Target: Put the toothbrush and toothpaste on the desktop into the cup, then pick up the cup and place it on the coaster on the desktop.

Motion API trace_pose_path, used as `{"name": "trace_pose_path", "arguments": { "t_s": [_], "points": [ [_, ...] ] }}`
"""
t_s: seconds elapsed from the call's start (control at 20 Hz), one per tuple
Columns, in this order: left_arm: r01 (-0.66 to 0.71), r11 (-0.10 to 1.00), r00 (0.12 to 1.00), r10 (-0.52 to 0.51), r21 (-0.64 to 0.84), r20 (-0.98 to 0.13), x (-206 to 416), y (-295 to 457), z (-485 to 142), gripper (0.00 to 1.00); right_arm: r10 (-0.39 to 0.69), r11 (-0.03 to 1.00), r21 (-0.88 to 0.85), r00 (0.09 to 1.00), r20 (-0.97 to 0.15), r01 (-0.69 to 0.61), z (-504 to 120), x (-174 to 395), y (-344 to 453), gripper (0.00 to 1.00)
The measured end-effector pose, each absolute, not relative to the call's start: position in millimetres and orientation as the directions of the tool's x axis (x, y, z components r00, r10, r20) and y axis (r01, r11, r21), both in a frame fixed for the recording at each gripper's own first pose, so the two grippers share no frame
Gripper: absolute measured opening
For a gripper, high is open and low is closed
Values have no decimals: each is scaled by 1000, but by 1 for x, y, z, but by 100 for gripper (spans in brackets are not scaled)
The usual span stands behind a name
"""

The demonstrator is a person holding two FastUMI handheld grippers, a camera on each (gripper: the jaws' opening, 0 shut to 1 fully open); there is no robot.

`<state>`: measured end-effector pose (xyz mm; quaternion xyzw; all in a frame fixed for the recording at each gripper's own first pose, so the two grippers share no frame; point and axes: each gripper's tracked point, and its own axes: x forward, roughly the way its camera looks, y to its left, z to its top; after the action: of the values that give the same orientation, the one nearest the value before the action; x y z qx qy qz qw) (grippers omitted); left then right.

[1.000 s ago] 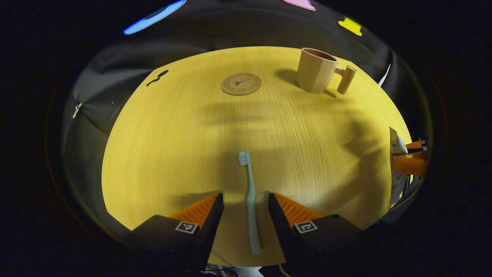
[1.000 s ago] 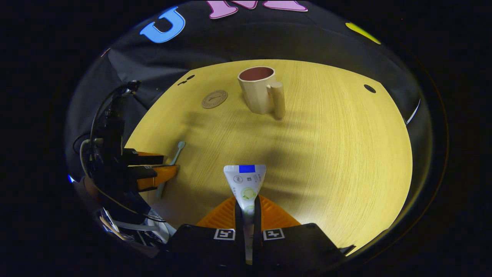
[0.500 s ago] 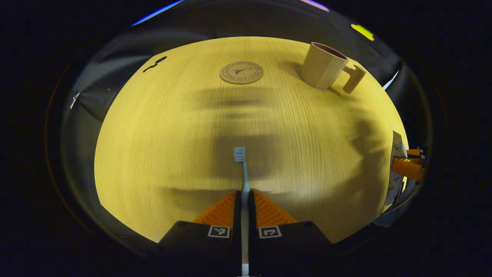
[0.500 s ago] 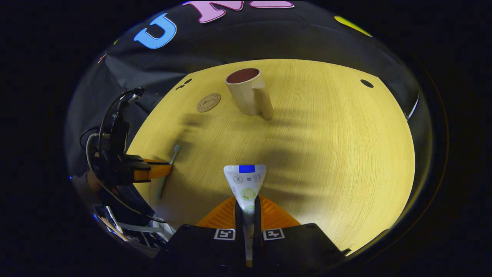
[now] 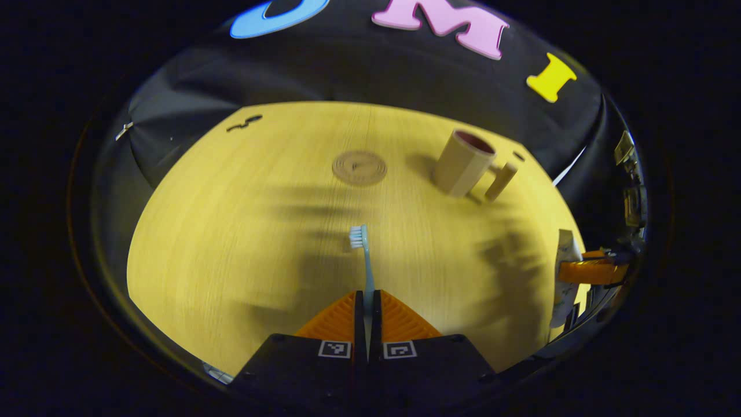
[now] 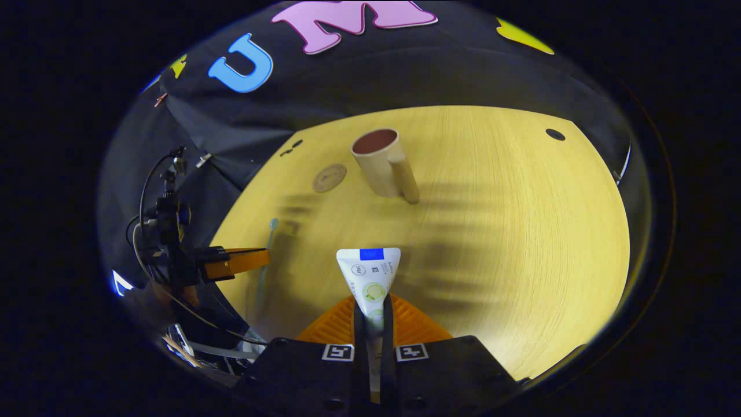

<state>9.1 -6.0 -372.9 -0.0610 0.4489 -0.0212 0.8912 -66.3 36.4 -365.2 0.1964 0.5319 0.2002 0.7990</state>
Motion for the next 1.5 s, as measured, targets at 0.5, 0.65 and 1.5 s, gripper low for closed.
{"name": "trace_pose_path", "arguments": {
  "t_s": [0.5,0.65,1.5],
  "points": [
    [9,955,850,-164,-297,-500,43,-45,-252,6,575,776,605,596,-561,-180,-265,51,41,11],
    [22,936,887,-180,-350,-425,49,-56,-228,6,577,765,609,644,-503,-209,-244,81,42,11],
    [0,908,905,-179,-419,-386,50,-64,-222,6,519,772,568,798,-306,-285,-308,244,75,11]
  ]
}}
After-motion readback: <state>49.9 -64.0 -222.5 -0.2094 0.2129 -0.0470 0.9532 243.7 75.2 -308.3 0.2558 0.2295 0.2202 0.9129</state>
